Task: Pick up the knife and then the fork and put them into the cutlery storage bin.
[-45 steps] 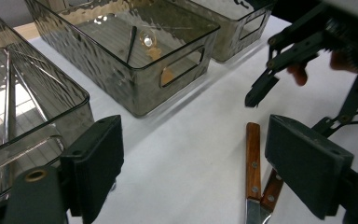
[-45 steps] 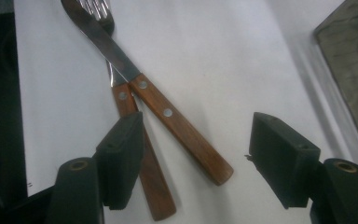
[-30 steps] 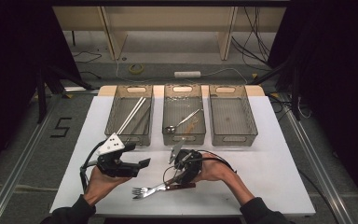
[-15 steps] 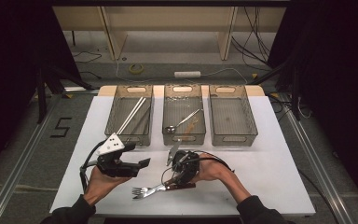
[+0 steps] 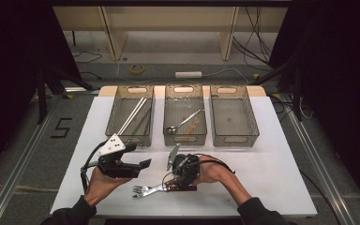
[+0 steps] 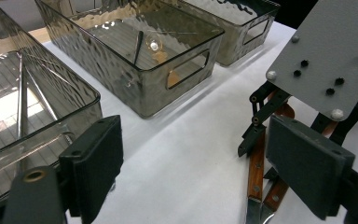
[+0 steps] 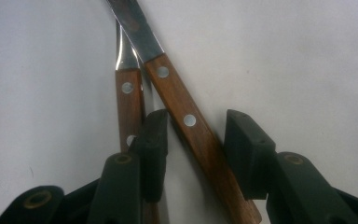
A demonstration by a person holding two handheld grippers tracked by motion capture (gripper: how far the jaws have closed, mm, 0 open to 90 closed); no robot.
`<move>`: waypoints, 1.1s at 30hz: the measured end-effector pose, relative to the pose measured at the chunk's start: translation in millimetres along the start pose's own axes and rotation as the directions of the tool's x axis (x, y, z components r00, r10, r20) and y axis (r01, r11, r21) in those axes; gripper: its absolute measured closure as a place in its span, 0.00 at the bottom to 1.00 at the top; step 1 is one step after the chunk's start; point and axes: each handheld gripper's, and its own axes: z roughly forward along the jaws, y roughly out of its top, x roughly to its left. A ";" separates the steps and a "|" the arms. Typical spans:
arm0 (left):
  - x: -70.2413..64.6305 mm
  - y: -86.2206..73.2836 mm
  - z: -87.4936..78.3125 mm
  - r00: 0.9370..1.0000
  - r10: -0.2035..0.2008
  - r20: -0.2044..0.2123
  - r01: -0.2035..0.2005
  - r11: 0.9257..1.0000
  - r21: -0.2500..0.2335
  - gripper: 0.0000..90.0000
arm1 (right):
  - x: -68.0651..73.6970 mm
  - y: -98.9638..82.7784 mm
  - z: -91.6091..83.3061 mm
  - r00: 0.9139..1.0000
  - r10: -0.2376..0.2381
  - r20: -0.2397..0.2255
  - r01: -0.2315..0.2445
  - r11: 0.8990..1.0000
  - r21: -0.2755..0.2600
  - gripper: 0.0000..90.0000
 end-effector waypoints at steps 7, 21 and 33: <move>-0.3 -0.3 -0.5 1.000 0.001 -0.003 -0.001 1.000 -0.003 0.21 | 3.2 0.1 -0.8 0.999 -0.047 0.007 0.047 0.999 0.007 0.71; -0.7 -0.8 -2.0 1.000 0.003 -0.010 -0.003 1.000 -0.002 0.21 | 11.7 -4.9 -4.7 0.993 -0.116 0.016 0.116 0.993 0.029 0.79; -1.5 -1.2 -1.3 1.000 0.006 -0.010 -0.006 1.000 0.004 0.22 | 18.0 -8.7 -6.1 0.989 -0.146 0.021 0.146 0.989 0.030 0.84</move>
